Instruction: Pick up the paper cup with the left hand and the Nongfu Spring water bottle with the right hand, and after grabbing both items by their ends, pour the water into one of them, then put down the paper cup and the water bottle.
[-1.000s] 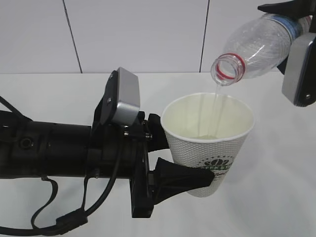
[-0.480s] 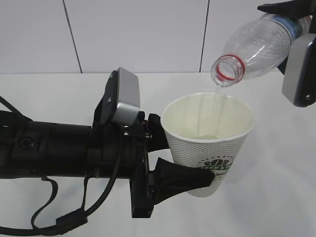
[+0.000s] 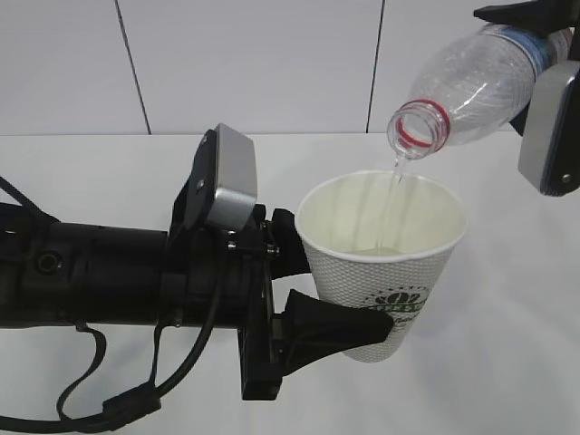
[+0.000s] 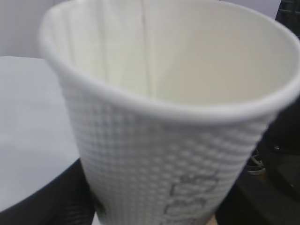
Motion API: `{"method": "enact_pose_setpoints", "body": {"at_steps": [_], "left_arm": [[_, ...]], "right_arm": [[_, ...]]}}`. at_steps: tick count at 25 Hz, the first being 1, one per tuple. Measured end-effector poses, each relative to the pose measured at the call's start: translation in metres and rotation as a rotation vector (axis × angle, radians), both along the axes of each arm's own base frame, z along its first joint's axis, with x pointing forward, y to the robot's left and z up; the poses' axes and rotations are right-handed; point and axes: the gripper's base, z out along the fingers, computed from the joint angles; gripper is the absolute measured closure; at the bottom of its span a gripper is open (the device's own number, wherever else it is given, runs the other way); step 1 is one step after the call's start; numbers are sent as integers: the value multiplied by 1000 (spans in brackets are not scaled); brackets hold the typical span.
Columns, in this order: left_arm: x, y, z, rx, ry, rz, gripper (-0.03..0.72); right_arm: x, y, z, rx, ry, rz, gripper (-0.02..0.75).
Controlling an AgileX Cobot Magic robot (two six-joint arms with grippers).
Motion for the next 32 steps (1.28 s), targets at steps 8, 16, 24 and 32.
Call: {"method": "enact_pose_setpoints", "body": {"at_steps": [8, 16, 24, 32], "left_arm": [[0, 0, 0, 0, 0, 0, 185], [0, 0, 0, 0, 0, 0, 185], [0, 0, 0, 0, 0, 0, 185], [0, 0, 0, 0, 0, 0, 185]], "right_arm": [[0, 0, 0, 0, 0, 0, 260], [0, 0, 0, 0, -1, 2, 260], [0, 0, 0, 0, -1, 1, 260], [0, 0, 0, 0, -1, 1, 260]]}}
